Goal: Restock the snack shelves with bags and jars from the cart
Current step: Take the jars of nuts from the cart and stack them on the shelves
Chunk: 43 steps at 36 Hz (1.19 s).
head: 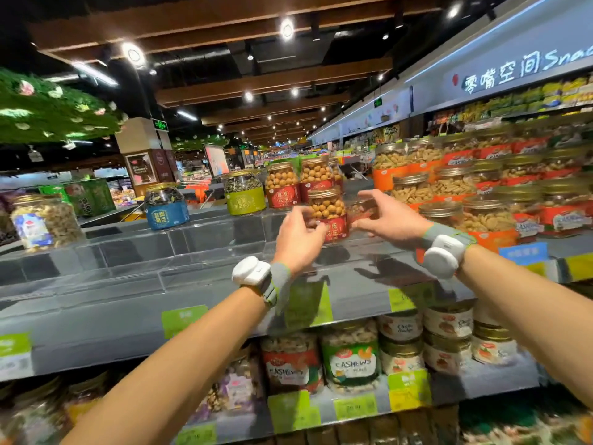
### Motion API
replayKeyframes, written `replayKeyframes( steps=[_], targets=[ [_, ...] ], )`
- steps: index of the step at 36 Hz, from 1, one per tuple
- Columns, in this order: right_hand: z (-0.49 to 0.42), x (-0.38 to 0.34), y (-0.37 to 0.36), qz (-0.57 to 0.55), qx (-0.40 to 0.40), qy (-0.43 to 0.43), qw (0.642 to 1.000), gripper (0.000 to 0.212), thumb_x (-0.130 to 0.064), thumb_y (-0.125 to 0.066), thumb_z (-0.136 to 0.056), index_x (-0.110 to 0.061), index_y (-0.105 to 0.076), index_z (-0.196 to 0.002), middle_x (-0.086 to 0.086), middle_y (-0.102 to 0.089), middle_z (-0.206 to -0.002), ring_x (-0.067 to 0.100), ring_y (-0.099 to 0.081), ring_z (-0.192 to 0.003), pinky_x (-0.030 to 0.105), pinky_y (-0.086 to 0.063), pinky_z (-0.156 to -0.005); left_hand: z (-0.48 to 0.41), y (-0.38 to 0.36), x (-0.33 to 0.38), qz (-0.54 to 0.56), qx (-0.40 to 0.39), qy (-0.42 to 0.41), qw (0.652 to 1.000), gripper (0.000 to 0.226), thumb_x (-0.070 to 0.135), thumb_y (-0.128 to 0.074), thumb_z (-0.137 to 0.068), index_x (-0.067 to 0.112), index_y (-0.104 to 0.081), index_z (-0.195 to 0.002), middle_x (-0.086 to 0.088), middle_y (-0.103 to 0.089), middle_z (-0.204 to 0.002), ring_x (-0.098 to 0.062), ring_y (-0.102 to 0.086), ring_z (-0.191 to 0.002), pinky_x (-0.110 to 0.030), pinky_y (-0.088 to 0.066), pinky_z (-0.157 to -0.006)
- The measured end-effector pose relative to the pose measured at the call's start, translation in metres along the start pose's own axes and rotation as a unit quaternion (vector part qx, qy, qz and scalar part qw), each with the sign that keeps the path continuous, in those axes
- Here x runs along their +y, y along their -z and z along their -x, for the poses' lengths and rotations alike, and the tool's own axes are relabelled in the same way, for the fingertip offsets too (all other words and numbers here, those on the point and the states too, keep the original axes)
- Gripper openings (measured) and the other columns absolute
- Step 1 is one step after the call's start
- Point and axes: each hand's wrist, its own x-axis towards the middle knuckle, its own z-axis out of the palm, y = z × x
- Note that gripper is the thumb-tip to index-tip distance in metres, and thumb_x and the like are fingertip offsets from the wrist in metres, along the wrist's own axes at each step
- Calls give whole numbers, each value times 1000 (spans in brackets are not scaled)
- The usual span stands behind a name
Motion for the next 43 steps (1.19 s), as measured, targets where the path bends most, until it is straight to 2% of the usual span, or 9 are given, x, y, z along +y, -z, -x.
replayKeyframes(
  steps=[7, 14, 20, 26, 30, 35, 38, 41, 43],
  targets=[
    [119, 49, 48, -201, 82, 12, 976, 7, -9, -66, -94, -14, -71, -96, -3, -70, -76, 3, -59, -60, 22, -52, -53, 71, -77, 77, 62, -72, -79, 992, 13, 40, -60, -88, 29, -61, -82, 3, -70, -78, -24, -71, -79, -46, -59, -75],
    [307, 194, 104, -223, 40, -218, 949, 11, -4, -51, -102, -6, -59, -108, 1, -63, -57, 8, -52, -38, 22, -44, -39, 187, -247, 122, 54, -282, -54, 956, 28, 36, -60, -93, 23, -58, -69, -2, -64, -62, -15, -58, -57, -49, -58, -65],
    [462, 281, 154, -160, 37, -391, 906, 30, 7, -41, -99, -10, -60, -115, 1, -65, -86, -7, -61, -52, 11, -50, -53, 292, -376, 169, 8, -477, -109, 872, 25, 39, -71, -91, 19, -72, -75, 2, -67, -70, -8, -61, -66, -29, -47, -64],
    [596, 345, 194, -74, 72, -505, 857, 23, 5, -38, -102, -5, -53, -88, -9, -61, -48, 3, -55, -37, 17, -40, -33, 380, -480, 207, -24, -645, -153, 749, 19, 14, -66, -94, 0, -71, -84, -22, -66, -85, -24, -55, -77, -28, -36, -62],
    [659, 381, 203, -101, 79, -587, 799, 13, -16, -57, -98, -18, -68, -106, -1, -75, -88, 19, -70, -67, 23, -52, -51, 420, -541, 223, -14, -697, -143, 702, 13, 26, -55, -78, 24, -60, -66, -11, -66, -88, -28, -63, -72, -31, -47, -63],
    [715, 431, 214, -84, 60, -647, 755, 24, -20, -59, -99, -18, -63, -122, 6, -71, -111, 18, -72, -80, 28, -60, -61, 449, -619, 230, -13, -719, -143, 680, 25, 7, -50, -95, 25, -67, -94, -8, -65, -118, -30, -69, -96, -33, -55, -72],
    [745, 465, 215, -72, 77, -681, 725, 33, -34, -61, -97, -20, -59, -127, 3, -68, -116, 23, -72, -87, 36, -61, -61, 458, -670, 229, 1, -718, -146, 681, 24, 8, -52, -95, 11, -69, -111, -2, -61, -109, -21, -62, -92, -26, -46, -71],
    [769, 495, 213, -31, 80, -723, 685, 42, -50, -62, -93, -22, -61, -124, -1, -69, -114, 24, -72, -88, 38, -60, -72, 465, -720, 219, -11, -741, -143, 656, 21, 14, -52, -99, 7, -71, -105, -9, -65, -106, -26, -63, -95, -33, -53, -81],
    [792, 516, 209, -38, 79, -763, 640, 18, -31, -62, -97, -20, -65, -110, 5, -70, -105, 23, -71, -81, 38, -60, -72, 470, -746, 207, -13, -760, -126, 637, 17, 17, -53, -98, 12, -68, -92, -15, -69, -105, -31, -66, -90, -40, -56, -81]
  ],
)
